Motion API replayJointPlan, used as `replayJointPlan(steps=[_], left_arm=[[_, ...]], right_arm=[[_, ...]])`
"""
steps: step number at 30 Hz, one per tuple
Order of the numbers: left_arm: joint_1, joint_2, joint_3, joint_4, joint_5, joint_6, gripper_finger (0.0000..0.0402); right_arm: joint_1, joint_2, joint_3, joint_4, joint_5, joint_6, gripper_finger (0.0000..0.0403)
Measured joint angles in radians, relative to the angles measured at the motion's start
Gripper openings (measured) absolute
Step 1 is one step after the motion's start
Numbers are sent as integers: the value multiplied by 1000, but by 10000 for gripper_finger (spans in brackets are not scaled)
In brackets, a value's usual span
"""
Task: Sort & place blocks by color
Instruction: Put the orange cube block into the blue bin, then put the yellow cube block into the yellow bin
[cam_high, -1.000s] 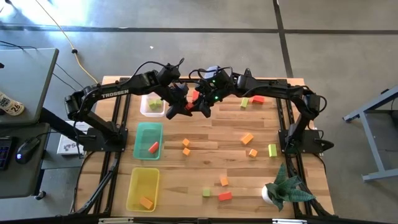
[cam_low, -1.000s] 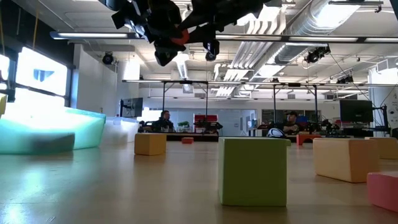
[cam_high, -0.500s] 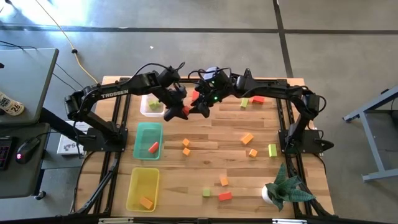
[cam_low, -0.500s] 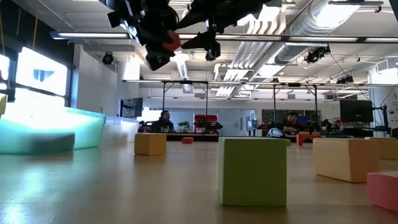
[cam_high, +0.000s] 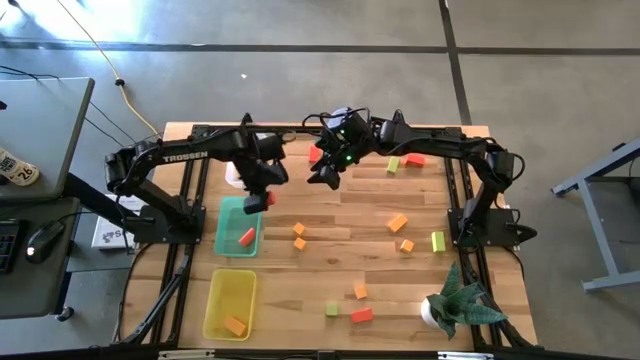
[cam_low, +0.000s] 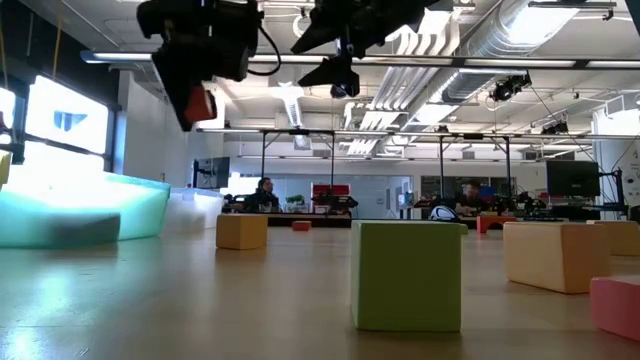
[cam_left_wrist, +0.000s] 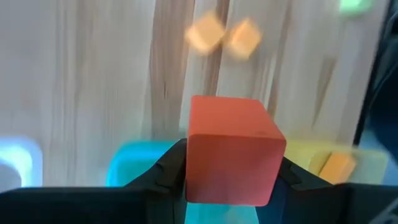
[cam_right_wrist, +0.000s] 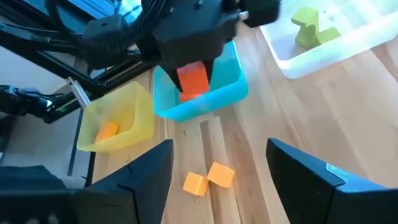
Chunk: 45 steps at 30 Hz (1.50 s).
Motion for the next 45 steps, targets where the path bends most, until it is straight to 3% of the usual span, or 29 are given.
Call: replayJointPlan(steps=[5,10,20,30,45], left_arm=[[-35,0,0,-114,-149,-9,109],[-55,-2,-55,-184,-197,-62,109],[-87,-1,-218,-132,-199,-73,111],[-87,0,-274,-14,-199,-72,116],[-87,0,-280,9,-226,-71,200]], right_arm=[[0,0,0,-1,1,-7,243],[0,0,0,-26,2,-17,243],[0,-1,0,-56,76,-26,243],[0,-2,0,-81,132,1,243],[38,-2,0,-284,254,106,243]])
